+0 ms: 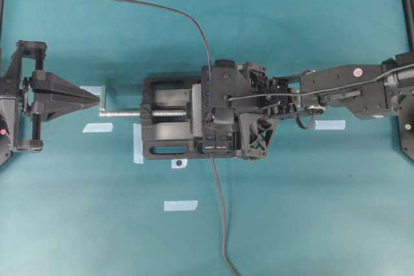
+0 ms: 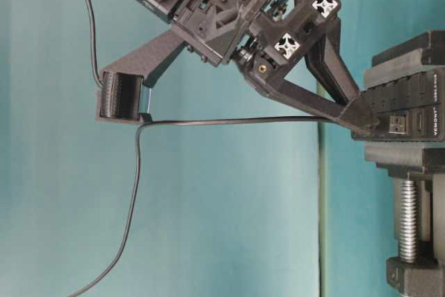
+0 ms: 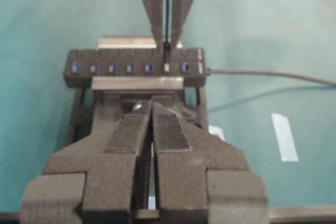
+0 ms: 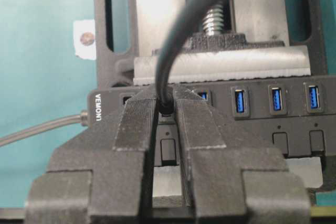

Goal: Insert the USB into the second port from the front of the fixed hub.
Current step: 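Align the plug with the second port from the front, then push the plug with the right gripper into the port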

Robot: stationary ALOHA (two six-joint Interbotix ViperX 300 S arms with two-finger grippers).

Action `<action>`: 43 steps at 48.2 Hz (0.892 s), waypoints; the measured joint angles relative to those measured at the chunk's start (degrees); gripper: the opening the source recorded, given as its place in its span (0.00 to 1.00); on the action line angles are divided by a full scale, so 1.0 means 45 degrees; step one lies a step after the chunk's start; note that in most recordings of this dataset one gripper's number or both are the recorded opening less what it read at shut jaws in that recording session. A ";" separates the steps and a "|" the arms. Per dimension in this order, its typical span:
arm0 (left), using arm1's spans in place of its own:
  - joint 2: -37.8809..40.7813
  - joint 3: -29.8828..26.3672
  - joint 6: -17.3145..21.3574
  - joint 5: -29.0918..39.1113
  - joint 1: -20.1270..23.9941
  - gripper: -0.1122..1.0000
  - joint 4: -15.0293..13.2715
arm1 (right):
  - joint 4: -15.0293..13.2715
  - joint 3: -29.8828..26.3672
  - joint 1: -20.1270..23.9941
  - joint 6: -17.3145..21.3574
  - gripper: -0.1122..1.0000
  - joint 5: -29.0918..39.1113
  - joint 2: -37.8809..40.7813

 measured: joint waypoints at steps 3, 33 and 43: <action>0.0000 0.0000 0.0000 -0.0020 0.0000 0.10 0.0000 | 0.0000 0.0020 0.0020 -0.0020 0.17 0.0039 0.0000; 0.0000 0.0000 0.0000 -0.0020 0.0000 0.10 0.0000 | -0.0020 -0.0195 0.0020 -0.0020 0.17 0.0879 0.0000; 0.0000 0.0000 0.0000 -0.0020 0.0000 0.10 0.0000 | -0.0020 -0.0195 0.0020 -0.0020 0.17 0.0879 0.0000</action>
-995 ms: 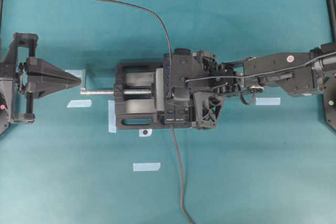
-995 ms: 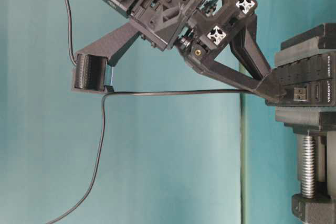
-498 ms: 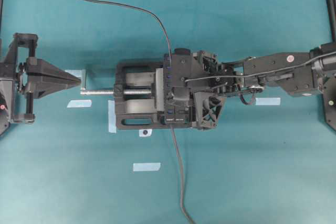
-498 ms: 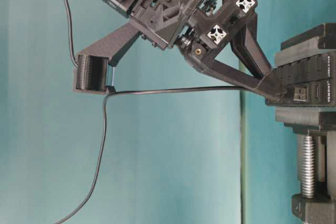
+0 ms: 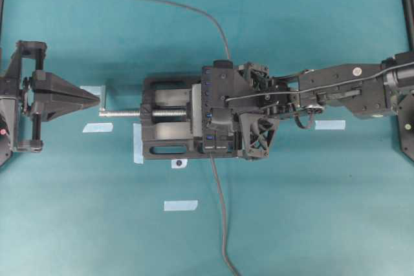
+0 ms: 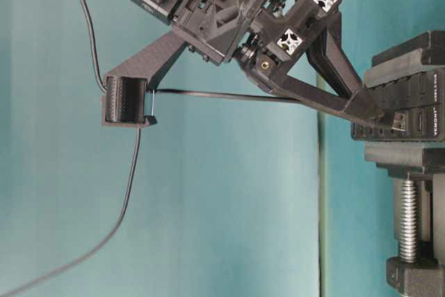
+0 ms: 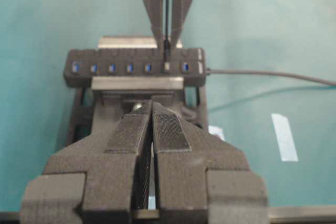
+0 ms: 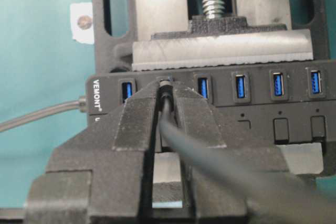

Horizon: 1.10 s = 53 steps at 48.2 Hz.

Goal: Insert the USB into the second port from the front of the fixed hub.
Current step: 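Push the plug with the right gripper into the port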

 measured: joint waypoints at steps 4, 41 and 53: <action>0.0000 0.0000 0.0000 0.0020 0.0000 0.10 0.0000 | 0.0000 -0.0020 0.0000 0.0000 0.17 0.0000 0.0000; 0.0000 0.0000 0.0000 0.0000 0.0000 0.10 0.0000 | -0.0059 -0.0293 0.0039 0.0000 0.17 -0.0098 0.0371; 0.0000 0.0000 0.0000 0.0000 0.0000 0.10 0.0000 | -0.0059 -0.0313 0.0117 0.0000 0.17 -0.0020 0.0547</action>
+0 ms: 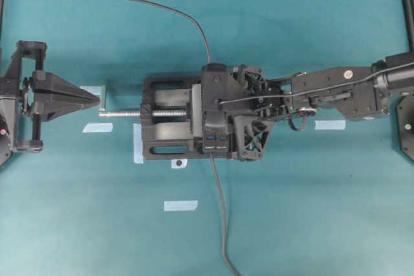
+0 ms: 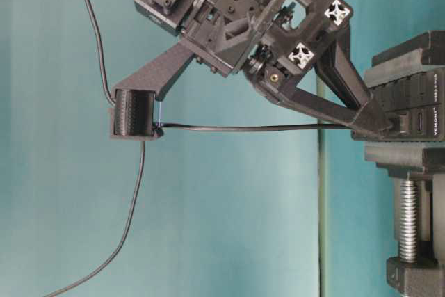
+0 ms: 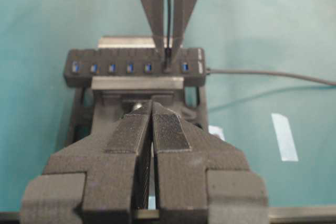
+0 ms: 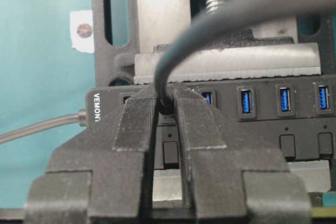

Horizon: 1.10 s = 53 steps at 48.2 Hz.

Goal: Insert the USB into the second port from the front of the fixed hub.
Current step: 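Push the plug with the right gripper into the port, then open the right gripper to release the inserted plug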

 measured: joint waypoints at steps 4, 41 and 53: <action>0.0000 0.0000 0.0000 0.0000 0.0000 0.10 0.0000 | 0.0000 -0.0039 0.0020 0.0000 0.17 0.0137 0.0059; 0.0039 0.0000 0.0000 0.0000 0.0000 0.10 0.0000 | 0.0000 -0.0117 0.0000 0.0000 0.17 0.0742 0.0195; 0.0039 0.0000 0.0000 0.0020 0.0000 0.10 0.0000 | 0.0000 0.0059 0.0020 0.0020 0.19 -0.0391 0.0078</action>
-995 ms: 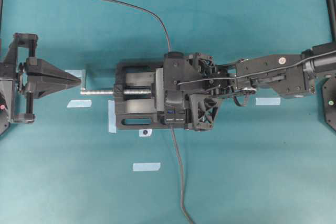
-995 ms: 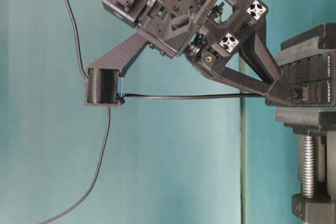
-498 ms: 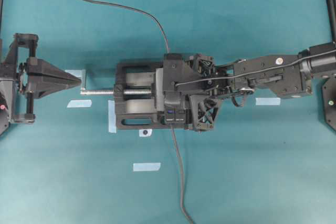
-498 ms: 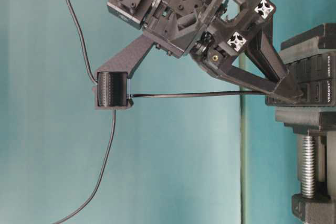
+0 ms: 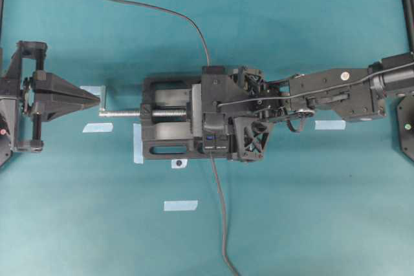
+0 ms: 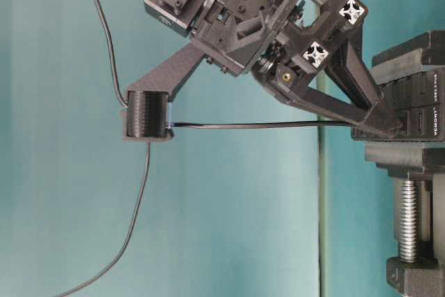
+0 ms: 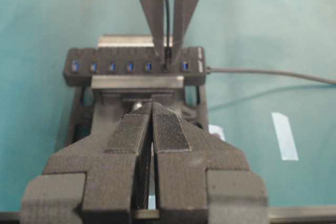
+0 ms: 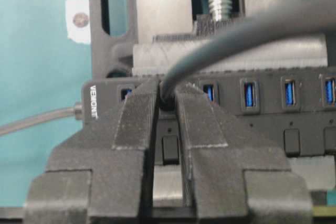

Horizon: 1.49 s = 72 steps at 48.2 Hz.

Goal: Insert the USB into the second port from the front of the fixed hub.
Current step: 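Open the right gripper to release the inserted plug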

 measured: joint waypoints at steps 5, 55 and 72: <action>-0.0020 0.0000 0.0000 -0.0020 0.0000 0.10 0.0000 | 0.0059 0.0039 0.0000 0.0000 0.26 -0.0293 -0.0020; -0.0078 0.0000 -0.0020 -0.0020 -0.0020 0.10 0.0000 | 0.0098 0.0352 0.0039 0.0371 0.87 -0.0410 -0.0410; -0.0078 0.0020 -0.0020 -0.0020 0.0000 0.10 0.0000 | 0.0098 0.1426 0.0000 0.0391 0.87 -0.0605 -0.2012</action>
